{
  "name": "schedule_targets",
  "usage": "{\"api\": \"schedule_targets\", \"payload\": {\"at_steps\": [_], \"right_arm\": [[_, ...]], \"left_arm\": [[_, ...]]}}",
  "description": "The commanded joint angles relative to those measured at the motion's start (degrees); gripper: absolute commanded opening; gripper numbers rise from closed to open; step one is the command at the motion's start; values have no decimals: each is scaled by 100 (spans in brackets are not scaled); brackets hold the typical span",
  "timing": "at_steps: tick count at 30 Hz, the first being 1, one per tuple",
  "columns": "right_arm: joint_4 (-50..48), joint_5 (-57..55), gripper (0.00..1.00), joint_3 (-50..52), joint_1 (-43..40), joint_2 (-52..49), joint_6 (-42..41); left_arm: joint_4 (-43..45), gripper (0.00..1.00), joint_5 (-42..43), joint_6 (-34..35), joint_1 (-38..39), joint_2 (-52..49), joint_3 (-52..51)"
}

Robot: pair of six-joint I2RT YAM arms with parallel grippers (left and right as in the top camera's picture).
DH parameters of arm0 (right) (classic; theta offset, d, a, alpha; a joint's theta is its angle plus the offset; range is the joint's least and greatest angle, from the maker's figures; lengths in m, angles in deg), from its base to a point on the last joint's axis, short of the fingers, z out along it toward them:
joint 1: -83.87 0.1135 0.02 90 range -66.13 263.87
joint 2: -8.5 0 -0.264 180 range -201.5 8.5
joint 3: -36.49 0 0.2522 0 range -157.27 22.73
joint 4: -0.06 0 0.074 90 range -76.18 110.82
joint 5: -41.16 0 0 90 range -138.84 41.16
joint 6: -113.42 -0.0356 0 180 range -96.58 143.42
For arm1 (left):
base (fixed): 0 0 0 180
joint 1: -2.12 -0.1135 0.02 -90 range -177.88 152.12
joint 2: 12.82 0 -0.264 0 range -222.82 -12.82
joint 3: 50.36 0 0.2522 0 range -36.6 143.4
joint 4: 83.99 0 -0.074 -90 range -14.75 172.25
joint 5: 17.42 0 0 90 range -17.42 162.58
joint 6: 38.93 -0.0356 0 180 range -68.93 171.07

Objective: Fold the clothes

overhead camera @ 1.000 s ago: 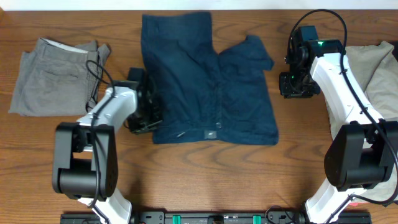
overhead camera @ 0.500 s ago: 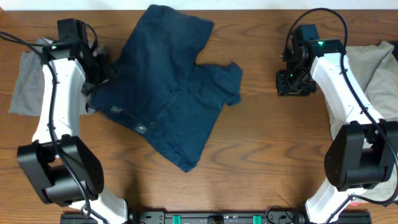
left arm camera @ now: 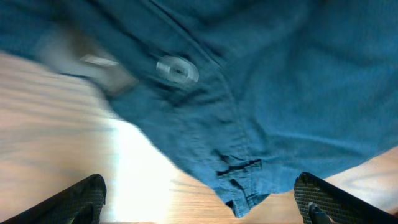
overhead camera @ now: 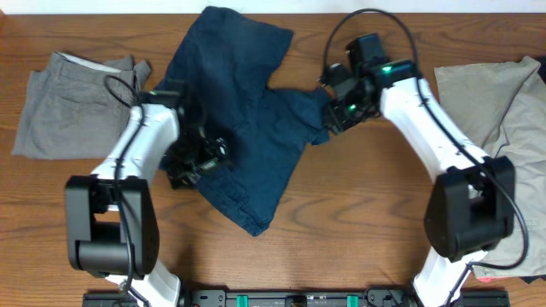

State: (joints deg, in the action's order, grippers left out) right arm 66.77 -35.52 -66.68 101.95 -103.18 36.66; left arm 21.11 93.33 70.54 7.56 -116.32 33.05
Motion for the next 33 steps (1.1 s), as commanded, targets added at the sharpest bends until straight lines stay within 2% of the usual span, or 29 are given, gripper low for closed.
{"api": "schedule_targets", "payload": {"at_steps": [1, 7, 8, 9, 11, 12, 14, 20, 22, 29, 31, 33], "right_arm": [[-52, 22, 60, 98, 269, -361, 461], [-466, -20, 61, 101, 708, -874, 455], [-568, -118, 56, 101, 756, -944, 365], [-697, -387, 41, 101, 800, -1016, 160], [-848, -1154, 1, 101, 850, -1110, -404], [-861, -1550, 1, 101, 850, -1115, -730], [-752, -2387, 1, 63, 813, -1051, -1456], [289, -2599, 1, -588, 579, -260, -1637], [767, -2590, 1, -970, 494, 83, -1631], [2535, -1941, 7, -2100, 365, 778, -269], [2426, -2319, 4, -2107, 304, 837, -146], [1915, -2841, 1, -2094, 197, 809, -407]], "left_arm": [[197, 98, 308, 48, 334, -20, -299], [850, 98, 304, 227, 887, -20, -732], [949, 98, 304, 229, 953, -20, -798], [1054, 98, 304, 232, 1019, -20, -872], [1220, 97, 299, 260, 1095, -20, -992], [1279, 87, 280, 302, 1108, -20, -1038], [1381, 59, 236, 407, 1115, -22, -1123], [1410, 21, -11, 446, 1115, -22, -1196], [1405, 6, -46, 444, 1115, -22, -1196], [1416, 6, -52, 444, 1115, -22, -1196], [1414, 6, -72, 444, 1115, -22, -1196], [1412, 6, -72, 444, 1115, -22, -1196]]}}
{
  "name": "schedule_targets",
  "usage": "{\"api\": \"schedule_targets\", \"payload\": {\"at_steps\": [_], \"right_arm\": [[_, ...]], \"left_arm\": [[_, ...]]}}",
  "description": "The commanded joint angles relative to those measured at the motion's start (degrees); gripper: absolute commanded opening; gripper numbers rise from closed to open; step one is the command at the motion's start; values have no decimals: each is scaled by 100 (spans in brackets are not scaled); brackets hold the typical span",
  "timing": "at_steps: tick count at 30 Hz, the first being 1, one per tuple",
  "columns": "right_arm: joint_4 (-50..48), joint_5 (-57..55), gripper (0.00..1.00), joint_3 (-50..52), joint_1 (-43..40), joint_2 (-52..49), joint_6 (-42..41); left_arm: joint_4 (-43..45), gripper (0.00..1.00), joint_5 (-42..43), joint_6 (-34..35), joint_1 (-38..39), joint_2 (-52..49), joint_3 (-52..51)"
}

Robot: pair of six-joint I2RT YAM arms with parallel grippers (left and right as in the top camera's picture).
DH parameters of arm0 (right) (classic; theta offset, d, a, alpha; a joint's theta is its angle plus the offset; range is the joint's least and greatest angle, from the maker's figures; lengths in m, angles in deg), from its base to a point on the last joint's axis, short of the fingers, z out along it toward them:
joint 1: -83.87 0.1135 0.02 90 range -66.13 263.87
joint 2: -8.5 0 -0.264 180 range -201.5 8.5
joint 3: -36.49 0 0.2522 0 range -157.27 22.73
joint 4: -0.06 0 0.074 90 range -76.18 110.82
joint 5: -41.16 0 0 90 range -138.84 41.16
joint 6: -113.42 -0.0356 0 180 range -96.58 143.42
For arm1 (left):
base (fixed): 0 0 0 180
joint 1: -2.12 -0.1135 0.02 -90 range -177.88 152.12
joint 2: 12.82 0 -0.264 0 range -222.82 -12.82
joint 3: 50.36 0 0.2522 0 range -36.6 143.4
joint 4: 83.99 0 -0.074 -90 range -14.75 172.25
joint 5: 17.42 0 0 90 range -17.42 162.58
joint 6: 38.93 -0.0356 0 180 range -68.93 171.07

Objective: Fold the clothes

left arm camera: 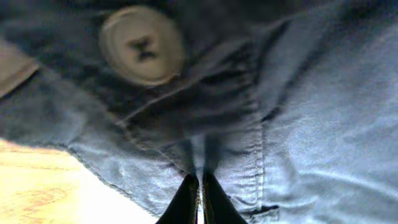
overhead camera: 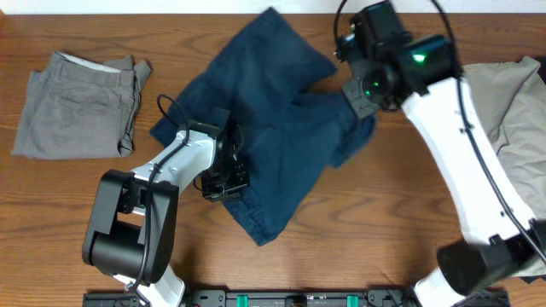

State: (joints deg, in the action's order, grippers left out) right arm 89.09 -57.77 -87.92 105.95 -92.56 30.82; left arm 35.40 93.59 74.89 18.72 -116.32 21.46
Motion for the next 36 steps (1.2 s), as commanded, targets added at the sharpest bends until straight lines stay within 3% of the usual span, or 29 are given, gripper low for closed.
{"api": "schedule_targets", "payload": {"at_steps": [1, 4, 7, 11, 14, 18, 23, 28, 32, 34, 35, 36], "right_arm": [[-688, -822, 1, 52, -278, -299, 94], [-1711, -1447, 2, 94, -577, -516, -70], [-2048, -1834, 5, 94, -955, -778, -881], [-1027, -227, 28, 94, -1226, -870, -960], [87, 942, 36, 111, -1276, -872, -251], [1051, 1239, 45, 289, -1158, -872, 227], [1189, 1213, 54, 824, -918, -868, 297], [680, 1215, 61, 1615, -697, -868, 295], [-7, 1167, 61, 2223, -492, -868, 280], [-507, 822, 57, 2562, -433, -868, -2], [-756, 551, 48, 2723, -413, -868, -179], [-1043, 149, 32, 2898, -407, -868, -470]], "left_arm": [[-17, 6, -101, 9, -2, -22, -37], [-17, 6, -116, 9, -2, -22, -37], [-24, 6, -116, 9, -2, -22, -37], [-33, 6, -118, 7, -2, -22, -42], [-11, 6, -118, 7, -2, -22, -42], [24, 6, -118, 7, -2, -22, -42], [52, 7, -118, 7, -2, -22, -42], [55, 7, -118, 7, -2, -22, -42], [96, 7, -116, 9, -2, -22, -42], [105, 7, -116, 9, -2, -22, -42], [96, 7, -116, 9, -2, -22, -42], [92, 7, -116, 9, -2, -22, -42]]}}
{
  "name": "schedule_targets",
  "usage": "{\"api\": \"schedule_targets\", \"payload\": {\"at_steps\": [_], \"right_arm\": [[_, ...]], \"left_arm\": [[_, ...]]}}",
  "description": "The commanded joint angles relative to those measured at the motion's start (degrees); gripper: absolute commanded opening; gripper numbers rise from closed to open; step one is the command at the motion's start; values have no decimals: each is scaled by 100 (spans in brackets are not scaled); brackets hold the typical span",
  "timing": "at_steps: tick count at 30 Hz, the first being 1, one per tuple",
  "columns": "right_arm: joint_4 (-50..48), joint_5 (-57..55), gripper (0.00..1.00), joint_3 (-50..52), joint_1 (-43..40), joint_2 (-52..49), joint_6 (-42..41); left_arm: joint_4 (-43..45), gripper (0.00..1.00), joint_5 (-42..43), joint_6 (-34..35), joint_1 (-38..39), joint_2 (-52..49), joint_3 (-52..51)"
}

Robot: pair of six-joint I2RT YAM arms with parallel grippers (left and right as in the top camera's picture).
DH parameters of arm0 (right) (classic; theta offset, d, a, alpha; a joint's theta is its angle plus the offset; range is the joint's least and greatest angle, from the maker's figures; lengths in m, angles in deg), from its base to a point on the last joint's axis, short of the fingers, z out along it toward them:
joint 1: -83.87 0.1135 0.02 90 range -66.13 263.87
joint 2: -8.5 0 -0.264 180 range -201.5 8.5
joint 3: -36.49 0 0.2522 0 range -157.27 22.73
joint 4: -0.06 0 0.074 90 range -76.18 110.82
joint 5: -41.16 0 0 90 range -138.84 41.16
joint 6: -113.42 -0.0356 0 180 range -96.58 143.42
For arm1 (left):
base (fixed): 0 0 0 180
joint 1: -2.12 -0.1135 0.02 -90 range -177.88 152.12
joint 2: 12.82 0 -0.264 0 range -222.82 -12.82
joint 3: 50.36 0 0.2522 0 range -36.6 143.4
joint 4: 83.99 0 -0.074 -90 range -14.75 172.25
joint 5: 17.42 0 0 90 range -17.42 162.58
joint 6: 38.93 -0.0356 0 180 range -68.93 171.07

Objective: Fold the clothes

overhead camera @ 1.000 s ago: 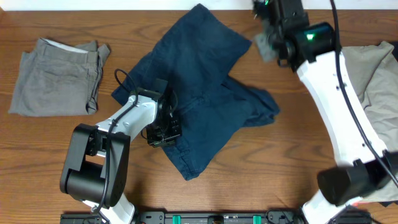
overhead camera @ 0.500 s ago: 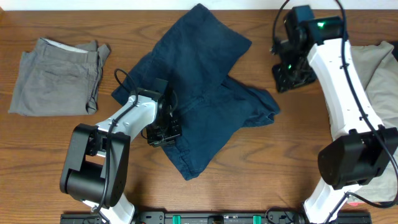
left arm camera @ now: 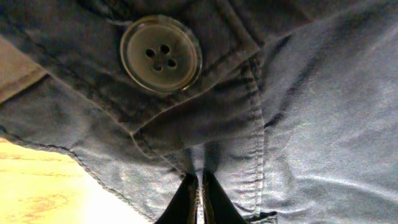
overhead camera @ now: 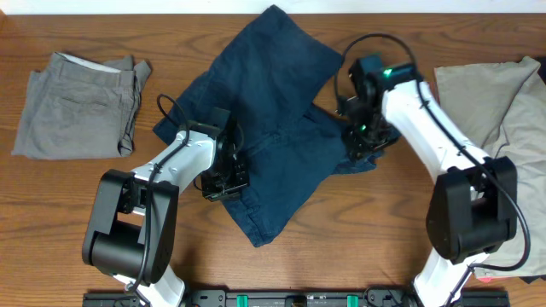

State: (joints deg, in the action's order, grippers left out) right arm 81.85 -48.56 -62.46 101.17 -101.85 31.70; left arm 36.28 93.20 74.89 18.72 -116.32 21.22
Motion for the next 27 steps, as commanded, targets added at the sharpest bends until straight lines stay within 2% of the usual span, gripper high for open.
{"api": "schedule_targets", "payload": {"at_steps": [1, 2, 4, 6, 7, 11, 13, 15, 18, 19, 21, 22, 25, 27], "right_arm": [[-570, -1281, 12, 505, 72, 61, -940], [-699, -1849, 1, 595, 70, 61, -1429], [-562, -2826, 1, 546, 48, 81, -2337], [-363, -3027, 1, 341, 33, 162, -2446], [-264, -2999, 1, 173, 33, 234, -2291], [-46, -2251, 1, -846, 59, 522, -219], [-192, -2326, 1, -1272, 66, 588, 435], [-839, -2660, 1, -1484, -17, 588, 752], [-2168, -2855, 1, -1370, -315, 540, 761], [-2551, -2852, 11, -1292, -448, 518, 684], [-2868, -2726, 48, -1165, -682, 472, 354], [-2841, -2605, 56, -1145, -769, 457, 262], [-2393, -2214, 64, -1132, -1001, 442, -72], [-2011, -1963, 65, -1132, -1132, 444, -247]], "left_arm": [[0, 7, -76, 9, -2, -20, -17], [-2, 7, -76, 9, -2, -22, -17], [0, 7, -76, 7, -2, -22, -17], [2, 7, -76, 7, -2, -22, -17], [2, 7, -79, 7, -2, -22, -17], [4, 7, -79, 9, -2, -22, -17], [4, 7, -79, 9, -2, -22, -17], [2, 7, -76, 9, -2, -22, -17], [-17, 7, -76, 9, -2, -22, -17], [-24, 6, -76, 9, -2, -22, -17], [-57, 7, -76, 7, -2, -22, -20], [-72, 7, -76, 7, -2, -22, -20], [-105, 7, -79, 4, -2, -22, -24], [-103, 7, -79, 4, -2, -22, -24]]}}
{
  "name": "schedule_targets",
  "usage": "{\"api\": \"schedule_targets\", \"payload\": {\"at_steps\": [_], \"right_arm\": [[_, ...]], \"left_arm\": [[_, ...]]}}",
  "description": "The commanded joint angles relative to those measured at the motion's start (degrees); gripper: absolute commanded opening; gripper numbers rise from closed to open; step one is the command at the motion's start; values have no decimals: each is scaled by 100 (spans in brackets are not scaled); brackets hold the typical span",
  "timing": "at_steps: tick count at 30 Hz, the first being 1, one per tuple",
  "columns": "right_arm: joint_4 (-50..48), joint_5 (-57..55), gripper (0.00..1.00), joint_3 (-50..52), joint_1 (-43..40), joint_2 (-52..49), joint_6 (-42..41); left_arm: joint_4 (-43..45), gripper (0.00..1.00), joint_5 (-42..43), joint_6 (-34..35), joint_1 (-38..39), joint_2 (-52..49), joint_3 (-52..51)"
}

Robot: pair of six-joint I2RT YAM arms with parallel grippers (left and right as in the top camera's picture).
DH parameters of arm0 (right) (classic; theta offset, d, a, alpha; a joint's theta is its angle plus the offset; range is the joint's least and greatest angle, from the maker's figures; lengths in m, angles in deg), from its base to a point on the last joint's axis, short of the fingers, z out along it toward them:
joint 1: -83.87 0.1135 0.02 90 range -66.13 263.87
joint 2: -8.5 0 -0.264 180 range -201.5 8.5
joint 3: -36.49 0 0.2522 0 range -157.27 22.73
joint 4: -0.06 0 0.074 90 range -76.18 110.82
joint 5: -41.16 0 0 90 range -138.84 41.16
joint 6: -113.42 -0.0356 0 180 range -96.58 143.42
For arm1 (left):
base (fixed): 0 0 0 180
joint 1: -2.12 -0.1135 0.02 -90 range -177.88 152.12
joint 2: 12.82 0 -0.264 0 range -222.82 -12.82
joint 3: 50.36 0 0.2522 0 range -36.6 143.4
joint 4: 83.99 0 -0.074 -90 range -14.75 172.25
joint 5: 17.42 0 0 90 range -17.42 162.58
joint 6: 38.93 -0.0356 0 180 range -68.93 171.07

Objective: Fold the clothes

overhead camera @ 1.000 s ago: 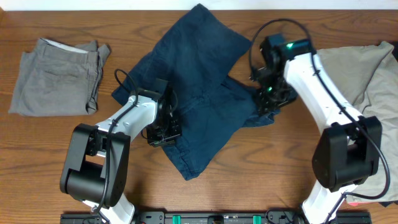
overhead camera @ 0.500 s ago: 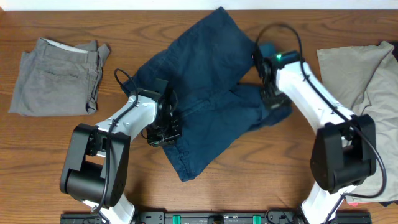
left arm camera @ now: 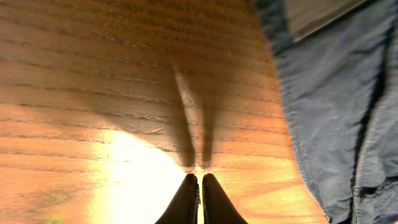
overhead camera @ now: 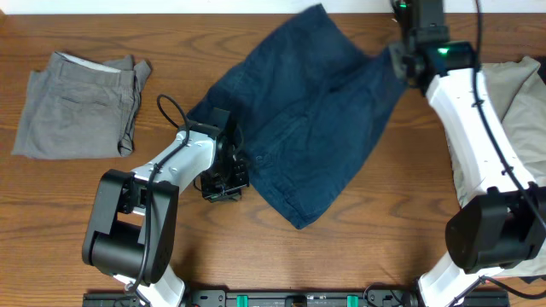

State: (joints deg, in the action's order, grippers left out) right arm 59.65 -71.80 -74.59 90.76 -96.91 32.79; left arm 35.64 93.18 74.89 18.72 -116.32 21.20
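Note:
The dark blue shorts [overhead camera: 316, 119] lie spread and slanted across the table's middle, their upper right corner drawn up toward my right gripper [overhead camera: 399, 61], which looks shut on that edge. My left gripper [overhead camera: 227, 177] rests on bare wood just left of the shorts' lower left edge. In the left wrist view its fingertips [left arm camera: 200, 182] are pressed together with nothing between them, and the shorts [left arm camera: 336, 112] fill only the right side.
A folded grey garment [overhead camera: 77, 102] lies at the far left. Beige clothes [overhead camera: 512, 94] are heaped at the right edge under the right arm. The wooden table [overhead camera: 171, 256] shows bare along the front. Cables loop near both arms.
The right gripper has gone up and right to the table's back edge, and the shorts have shifted right with it. The cloth is out of the left gripper, which stays shut on bare wood.
At first the left gripper stood open at the shorts' left edge, the right one at their right side. Then the left was shut on cloth near the button while the right moved about. Now the shorts sit farther right, free of the left gripper.

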Motion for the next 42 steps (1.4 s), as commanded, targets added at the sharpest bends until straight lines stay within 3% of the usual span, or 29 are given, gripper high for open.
{"api": "schedule_targets", "payload": {"at_steps": [1, 4, 8, 10, 12, 14, 21, 24, 26, 30, 31, 36, 39, 42], "right_arm": [[442, 516, 68, 81, -166, -52, -356], [909, 673, 73, 81, -289, -61, -361], [1453, 704, 72, 81, -352, -61, -667], [1698, 863, 73, 81, -352, -61, -721], [1915, 1202, 73, 81, -352, -61, -721], [2076, 1480, 73, 81, -350, -61, -721], [2358, 1569, 70, 81, -352, -61, -765], [2389, 1569, 69, 81, -352, -61, -765], [2402, 1572, 68, 81, -352, -61, -765], [2435, 1569, 66, 81, -352, -61, -765], [2450, 1569, 66, 81, -354, -61, -767], [2542, 1578, 68, 81, -374, -61, -977], [2656, 1598, 72, 103, -374, -63, -977], [2728, 1856, 71, 203, -372, -63, -975]], "left_arm": [[-37, 7, -76, 4, -2, -22, -22], [-37, 7, -74, 7, -2, -22, -22], [-85, 9, 205, 4, 0, -20, -22], [-39, 17, 566, 4, 26, -20, -22], [129, 41, 1003, 9, 96, -22, -22], [385, 55, 1403, 70, 219, -22, -22], [1049, 64, 1602, 1191, 874, -22, -22], [1261, 64, 1480, 1740, 1178, -22, -39], [1268, 56, 1187, 2070, 1322, -22, -50], [1266, 12, 839, 2127, 1480, -22, -114], [1257, 6, 767, 2100, 1482, -22, -144], [763, 6, -424, 1637, 1296, -22, -184], [269, 6, -1394, 1137, 798, -22, -101], [52, 6, -1777, 638, 81, -22, 103]]}}
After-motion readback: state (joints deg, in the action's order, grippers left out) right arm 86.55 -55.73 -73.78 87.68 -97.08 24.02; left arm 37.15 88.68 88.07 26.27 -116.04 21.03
